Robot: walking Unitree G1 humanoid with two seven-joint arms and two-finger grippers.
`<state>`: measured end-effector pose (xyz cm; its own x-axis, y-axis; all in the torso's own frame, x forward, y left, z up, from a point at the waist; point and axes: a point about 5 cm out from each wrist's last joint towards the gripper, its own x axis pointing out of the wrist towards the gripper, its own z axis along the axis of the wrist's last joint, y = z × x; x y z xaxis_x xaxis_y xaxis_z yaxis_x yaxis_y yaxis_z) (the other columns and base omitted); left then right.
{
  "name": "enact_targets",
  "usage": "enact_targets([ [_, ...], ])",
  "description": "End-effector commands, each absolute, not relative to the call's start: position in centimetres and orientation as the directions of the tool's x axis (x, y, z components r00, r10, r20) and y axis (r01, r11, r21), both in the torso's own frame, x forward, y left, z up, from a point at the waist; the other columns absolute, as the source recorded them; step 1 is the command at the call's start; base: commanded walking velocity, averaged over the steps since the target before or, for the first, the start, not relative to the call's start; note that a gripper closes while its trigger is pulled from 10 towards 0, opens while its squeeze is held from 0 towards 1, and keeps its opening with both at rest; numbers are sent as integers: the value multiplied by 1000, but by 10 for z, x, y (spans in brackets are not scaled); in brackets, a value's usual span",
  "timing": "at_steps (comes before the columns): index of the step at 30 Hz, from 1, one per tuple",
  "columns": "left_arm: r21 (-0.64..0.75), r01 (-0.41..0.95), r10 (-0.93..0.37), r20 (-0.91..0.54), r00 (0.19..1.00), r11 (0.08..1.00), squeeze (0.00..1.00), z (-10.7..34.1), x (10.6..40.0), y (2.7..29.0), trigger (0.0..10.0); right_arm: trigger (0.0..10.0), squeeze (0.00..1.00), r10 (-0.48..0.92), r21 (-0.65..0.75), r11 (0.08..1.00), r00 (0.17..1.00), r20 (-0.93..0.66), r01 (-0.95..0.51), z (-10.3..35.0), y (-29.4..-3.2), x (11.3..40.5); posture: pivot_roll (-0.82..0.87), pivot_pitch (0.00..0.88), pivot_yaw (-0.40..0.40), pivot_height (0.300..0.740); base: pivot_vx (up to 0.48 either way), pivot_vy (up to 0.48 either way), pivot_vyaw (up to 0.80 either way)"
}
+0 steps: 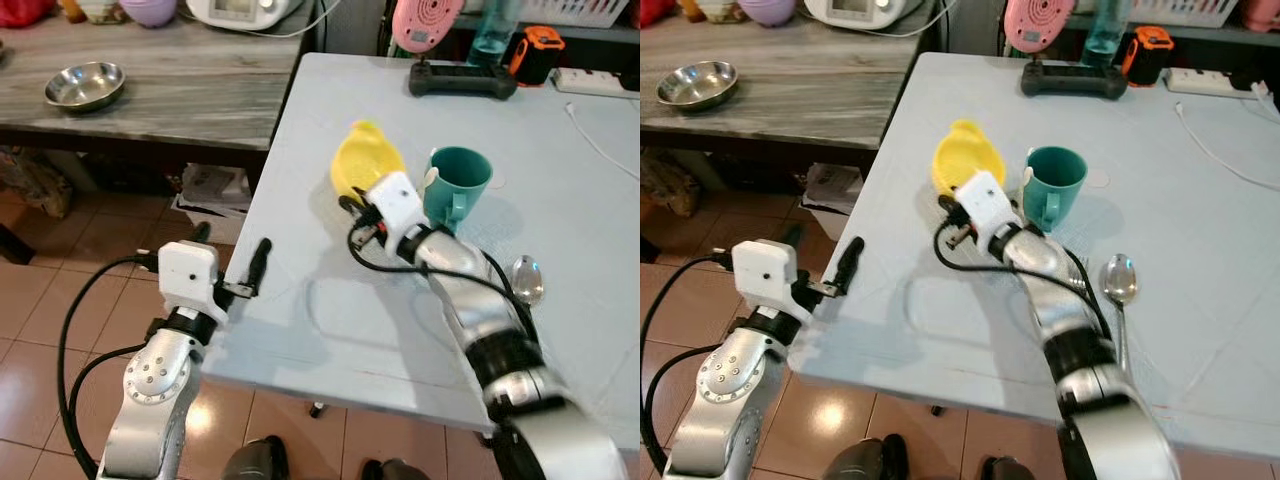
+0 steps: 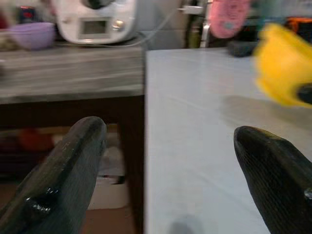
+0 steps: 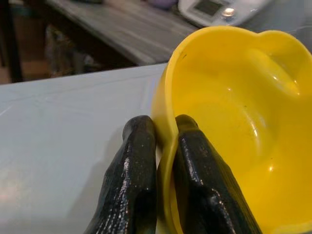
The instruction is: Setting the table
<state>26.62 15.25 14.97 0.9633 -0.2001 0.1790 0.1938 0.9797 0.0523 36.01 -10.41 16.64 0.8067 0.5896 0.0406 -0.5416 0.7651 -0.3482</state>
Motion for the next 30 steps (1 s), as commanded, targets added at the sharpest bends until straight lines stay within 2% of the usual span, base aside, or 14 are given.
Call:
enact_targets([
  [1, 54, 156, -163, 182, 970, 986, 0, 149, 268, 156, 10000, 0, 0, 570, -350, 787, 816, 97, -508, 173, -106, 352, -40, 114, 45, 740, 0, 0, 0],
  [10, 31, 93, -97, 181, 979, 995, 0, 145, 271, 158, 10000, 0, 0, 497, -278, 851, 855, 151, -445, 169, -108, 324, -61, 106, 51, 740, 0, 0, 0],
  [11, 28, 92, -96, 180, 979, 995, 0, 144, 271, 158, 10000, 1922, 0, 491, -273, 855, 858, 151, -441, 170, -107, 321, -64, 105, 53, 740, 0, 0, 0],
  [12, 26, 91, -94, 177, 980, 996, 0, 143, 271, 158, 10000, 10000, 0, 487, -269, 858, 860, 155, -437, 171, -105, 319, -65, 104, 55, 740, 0, 0, 0],
  [30, 22, 52, -55, 158, 986, 998, 0, 140, 269, 166, 10000, 10000, 0, 483, -215, 866, 867, 121, -452, 168, -97, 311, -43, 105, 45, 740, 0, 0, 0],
])
